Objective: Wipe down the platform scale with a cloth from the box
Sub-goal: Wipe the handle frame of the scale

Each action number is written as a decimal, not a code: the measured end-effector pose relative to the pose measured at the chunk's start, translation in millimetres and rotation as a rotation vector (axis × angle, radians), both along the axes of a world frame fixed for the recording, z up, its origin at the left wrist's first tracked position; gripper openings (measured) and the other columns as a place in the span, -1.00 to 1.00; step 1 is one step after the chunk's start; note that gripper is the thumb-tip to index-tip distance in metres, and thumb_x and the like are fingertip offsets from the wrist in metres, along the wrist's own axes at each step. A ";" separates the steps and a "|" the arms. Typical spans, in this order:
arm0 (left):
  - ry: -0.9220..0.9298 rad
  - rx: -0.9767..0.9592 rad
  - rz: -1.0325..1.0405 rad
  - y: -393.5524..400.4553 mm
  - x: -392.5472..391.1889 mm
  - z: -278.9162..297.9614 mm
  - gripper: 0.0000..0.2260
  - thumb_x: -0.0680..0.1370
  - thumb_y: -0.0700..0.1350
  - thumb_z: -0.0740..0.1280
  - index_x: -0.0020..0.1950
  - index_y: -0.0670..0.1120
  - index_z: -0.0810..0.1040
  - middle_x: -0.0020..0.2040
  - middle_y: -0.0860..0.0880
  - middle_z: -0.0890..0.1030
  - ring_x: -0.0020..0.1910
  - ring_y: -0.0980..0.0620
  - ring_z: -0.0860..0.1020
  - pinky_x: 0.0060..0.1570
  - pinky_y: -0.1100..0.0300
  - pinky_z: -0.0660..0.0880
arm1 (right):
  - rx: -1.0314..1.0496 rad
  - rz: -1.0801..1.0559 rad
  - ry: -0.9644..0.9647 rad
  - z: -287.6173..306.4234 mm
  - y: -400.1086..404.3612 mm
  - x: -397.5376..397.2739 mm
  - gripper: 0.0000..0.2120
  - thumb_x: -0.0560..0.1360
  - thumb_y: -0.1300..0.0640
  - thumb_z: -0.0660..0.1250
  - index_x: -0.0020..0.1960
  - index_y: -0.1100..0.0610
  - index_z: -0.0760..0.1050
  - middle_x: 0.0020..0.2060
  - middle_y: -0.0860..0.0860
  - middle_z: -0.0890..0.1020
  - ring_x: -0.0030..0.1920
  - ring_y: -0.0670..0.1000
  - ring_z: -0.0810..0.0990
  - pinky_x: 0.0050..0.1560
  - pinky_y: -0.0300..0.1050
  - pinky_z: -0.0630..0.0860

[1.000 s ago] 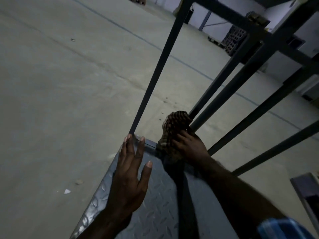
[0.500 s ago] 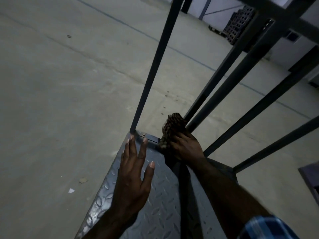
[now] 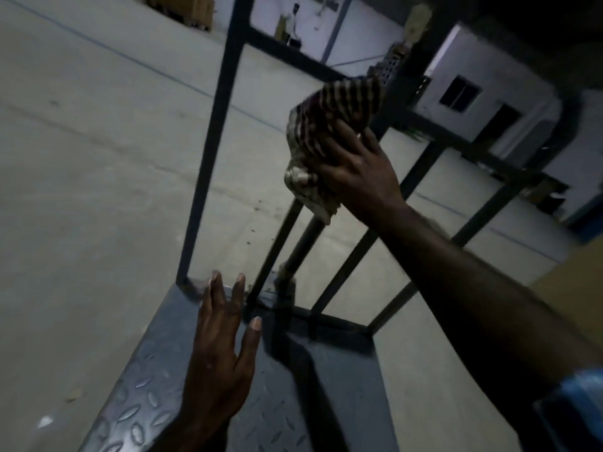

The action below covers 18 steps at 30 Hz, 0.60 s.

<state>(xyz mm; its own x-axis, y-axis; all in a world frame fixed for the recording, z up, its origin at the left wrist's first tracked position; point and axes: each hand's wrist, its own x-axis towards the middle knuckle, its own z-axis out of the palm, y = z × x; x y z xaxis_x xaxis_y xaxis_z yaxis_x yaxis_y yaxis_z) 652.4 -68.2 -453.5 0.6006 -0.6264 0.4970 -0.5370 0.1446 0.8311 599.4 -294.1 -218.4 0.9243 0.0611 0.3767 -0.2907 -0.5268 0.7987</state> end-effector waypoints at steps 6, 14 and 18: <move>0.041 -0.048 -0.041 0.3 -24.7 35.6 -0.44 0.56 0.18 0.09 0.52 0.33 -0.05 0.57 0.27 -0.12 0.56 0.16 -0.09 0.45 0.06 0.07 | -0.020 -0.095 0.063 45.1 7.8 -1.9 -0.56 0.53 0.09 0.08 0.32 0.09 0.53 0.38 0.17 0.47 0.47 0.28 0.28 0.49 0.26 0.13; 0.014 -0.092 -0.011 12.1 -25.6 40.1 -0.46 0.54 0.32 0.03 0.51 0.32 0.01 0.58 0.22 -0.03 0.57 0.10 -0.01 0.41 -0.07 0.15 | -0.030 -0.046 -0.331 58.6 14.2 -71.2 -0.72 0.54 0.17 0.27 0.22 0.16 0.58 0.29 0.19 0.55 0.41 0.24 0.38 0.49 0.15 0.20; -0.026 -0.081 -0.042 11.3 -36.3 33.4 -0.45 0.54 0.37 -0.01 0.51 0.30 0.04 0.58 0.21 0.00 0.56 0.09 0.02 0.39 -0.12 0.18 | 0.103 -0.244 -0.767 53.1 2.3 -143.3 -0.60 0.50 0.27 0.31 0.33 0.10 0.52 0.37 0.19 0.46 0.42 0.27 0.32 0.43 0.17 0.28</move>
<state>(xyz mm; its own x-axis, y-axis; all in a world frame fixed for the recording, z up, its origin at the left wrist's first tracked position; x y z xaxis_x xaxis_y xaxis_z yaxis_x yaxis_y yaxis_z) 616.1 -56.9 -420.1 0.5611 -0.6080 0.5618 -0.5502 0.2331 0.8018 456.2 -291.8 -165.3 0.3895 -0.1782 0.9036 -0.8537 -0.4380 0.2816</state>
